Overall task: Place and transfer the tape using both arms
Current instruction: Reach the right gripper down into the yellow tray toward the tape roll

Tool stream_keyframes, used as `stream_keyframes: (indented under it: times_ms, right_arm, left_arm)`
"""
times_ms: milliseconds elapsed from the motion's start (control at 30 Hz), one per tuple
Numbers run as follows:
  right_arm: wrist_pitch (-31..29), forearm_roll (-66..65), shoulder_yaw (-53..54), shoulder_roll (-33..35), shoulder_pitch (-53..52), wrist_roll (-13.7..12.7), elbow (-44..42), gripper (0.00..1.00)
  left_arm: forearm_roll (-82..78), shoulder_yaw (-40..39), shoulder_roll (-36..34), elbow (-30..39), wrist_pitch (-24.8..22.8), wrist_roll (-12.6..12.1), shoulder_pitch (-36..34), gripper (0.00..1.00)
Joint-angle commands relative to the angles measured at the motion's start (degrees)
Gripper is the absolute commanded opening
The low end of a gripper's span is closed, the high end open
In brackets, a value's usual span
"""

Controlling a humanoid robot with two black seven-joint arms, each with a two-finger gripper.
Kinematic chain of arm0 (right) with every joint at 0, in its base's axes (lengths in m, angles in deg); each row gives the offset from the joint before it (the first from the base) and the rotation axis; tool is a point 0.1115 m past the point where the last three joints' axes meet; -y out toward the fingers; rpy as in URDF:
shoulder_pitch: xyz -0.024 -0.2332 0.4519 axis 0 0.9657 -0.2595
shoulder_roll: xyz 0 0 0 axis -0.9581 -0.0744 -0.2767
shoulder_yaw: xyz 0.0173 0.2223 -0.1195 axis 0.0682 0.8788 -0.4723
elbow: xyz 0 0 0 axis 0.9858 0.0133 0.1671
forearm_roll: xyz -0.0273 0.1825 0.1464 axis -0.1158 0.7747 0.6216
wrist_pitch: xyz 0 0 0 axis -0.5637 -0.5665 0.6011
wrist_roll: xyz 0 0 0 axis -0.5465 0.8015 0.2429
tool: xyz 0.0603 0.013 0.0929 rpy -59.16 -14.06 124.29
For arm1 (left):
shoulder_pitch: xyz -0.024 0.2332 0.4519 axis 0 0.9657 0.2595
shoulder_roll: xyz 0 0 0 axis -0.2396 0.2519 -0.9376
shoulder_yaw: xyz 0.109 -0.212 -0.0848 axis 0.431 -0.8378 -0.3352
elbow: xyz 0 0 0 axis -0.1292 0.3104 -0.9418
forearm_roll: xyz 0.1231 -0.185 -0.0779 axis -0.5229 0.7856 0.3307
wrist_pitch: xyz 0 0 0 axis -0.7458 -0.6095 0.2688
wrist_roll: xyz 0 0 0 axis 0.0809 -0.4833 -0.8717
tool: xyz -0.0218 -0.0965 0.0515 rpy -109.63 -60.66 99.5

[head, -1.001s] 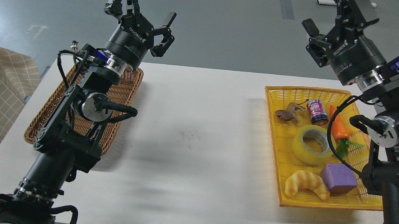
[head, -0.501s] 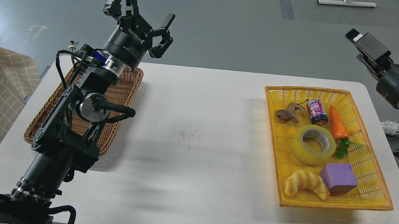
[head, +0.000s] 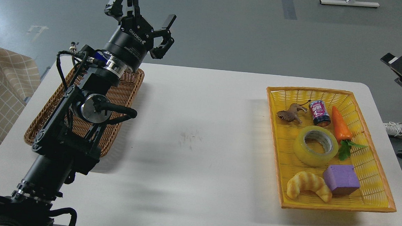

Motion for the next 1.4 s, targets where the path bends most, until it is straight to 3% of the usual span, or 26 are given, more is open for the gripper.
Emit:
stream_keyframes:
  times_ms: [0,367,634,768,1001,1369]
  right_arm:
    - [0.0,-1.7,-0.7,1.1,1.5,-0.1,-0.1,1.00]
    - [0.2,-26.9,-14.1,1.5,0.7,-0.2,0.1,0.99]
    - [3.0,-31.0,-21.5,-1.2,0.7,-0.7,-0.4,0.96]
    - [3.7,-32.8,-22.8,-2.6,1.1,-0.7,-0.4,0.79]
    - [3.7,-33.3,-23.0,-3.5,1.4,-0.8,-1.6,0.69]
    - [3.6,-33.5,-24.5,-5.8,2.0,-0.8,-3.0,0.73]
  left_arm:
    - [0.0,0.1,-0.1,0.1,-0.1,-0.1,0.0,0.98]
    - [-0.1,0.0,0.2,0.1,0.1,-0.1,0.2,0.98]
    - [-0.1,0.1,0.3,0.1,1.1,-0.1,0.9,0.98]
    - [-0.1,0.0,0.2,0.2,1.3,-0.1,1.1,0.98]
    - [-0.1,0.0,0.3,0.2,1.8,-0.1,1.9,0.98]
    - [-0.2,0.4,-0.5,0.2,1.8,-0.1,2.4,0.98]
